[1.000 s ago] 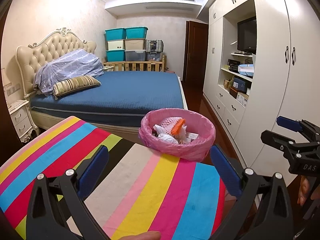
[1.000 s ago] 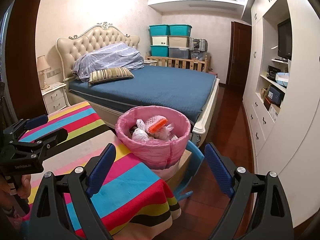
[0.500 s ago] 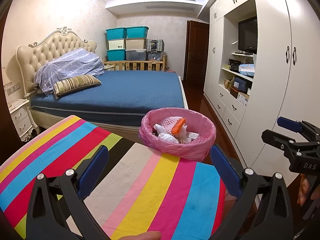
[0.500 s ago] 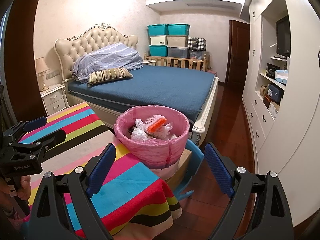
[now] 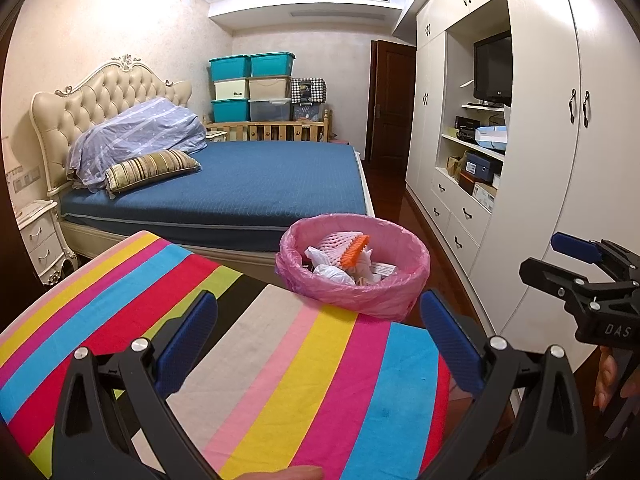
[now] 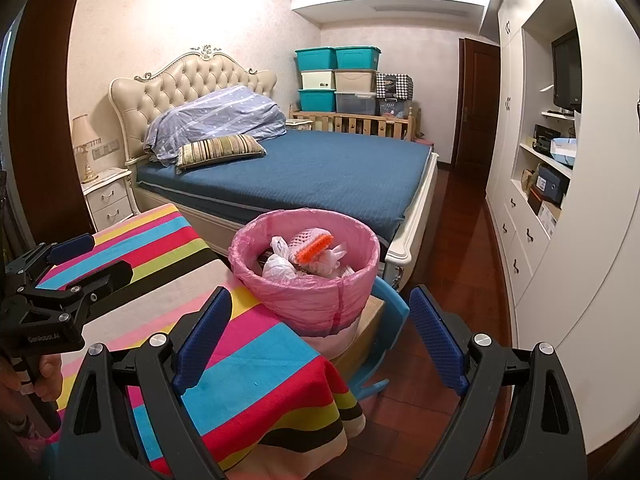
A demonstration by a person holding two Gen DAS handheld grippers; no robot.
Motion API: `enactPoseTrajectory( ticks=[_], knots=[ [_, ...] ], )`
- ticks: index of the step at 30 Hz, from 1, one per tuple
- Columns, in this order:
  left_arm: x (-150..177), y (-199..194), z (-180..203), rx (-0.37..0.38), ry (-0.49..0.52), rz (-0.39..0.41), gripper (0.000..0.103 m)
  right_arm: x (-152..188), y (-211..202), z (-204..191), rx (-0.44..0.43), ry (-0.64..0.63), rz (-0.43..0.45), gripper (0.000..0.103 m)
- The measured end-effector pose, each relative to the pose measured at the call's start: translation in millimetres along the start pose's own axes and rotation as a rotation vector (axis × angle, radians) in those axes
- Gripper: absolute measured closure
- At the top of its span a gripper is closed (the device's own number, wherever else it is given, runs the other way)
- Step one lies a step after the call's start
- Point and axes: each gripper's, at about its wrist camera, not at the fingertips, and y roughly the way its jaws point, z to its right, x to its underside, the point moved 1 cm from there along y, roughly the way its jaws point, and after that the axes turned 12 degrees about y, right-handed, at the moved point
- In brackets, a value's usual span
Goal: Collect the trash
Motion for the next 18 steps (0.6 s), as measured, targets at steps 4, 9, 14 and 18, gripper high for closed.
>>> enactPoseTrajectory(
  ticks=[4, 9, 14, 18],
  knots=[
    [1.3, -0.6, -0.2, -0.001, 0.0, -0.002, 0.004, 0.0, -0.1, 0.5, -0.001, 0.004, 0.001, 0.018],
    [0.2, -0.3, 0.1, 0.001, -0.002, -0.002, 0.004, -0.4, -0.2, 0.5, 0.0, 0.002, 0.002, 0.018],
    [-2.7, -1.4, 1.1, 0.002, 0.008, -0.006, 0.004, -0.5, 0.0, 0.7, -0.002, 0.005, 0.0, 0.018],
    [-2.4, -2.4, 2.8, 0.002, 0.017, -0.009, 0.004, -0.3, 0.0, 0.4, -0.002, 0.003, -0.001, 0.018]
  ],
)
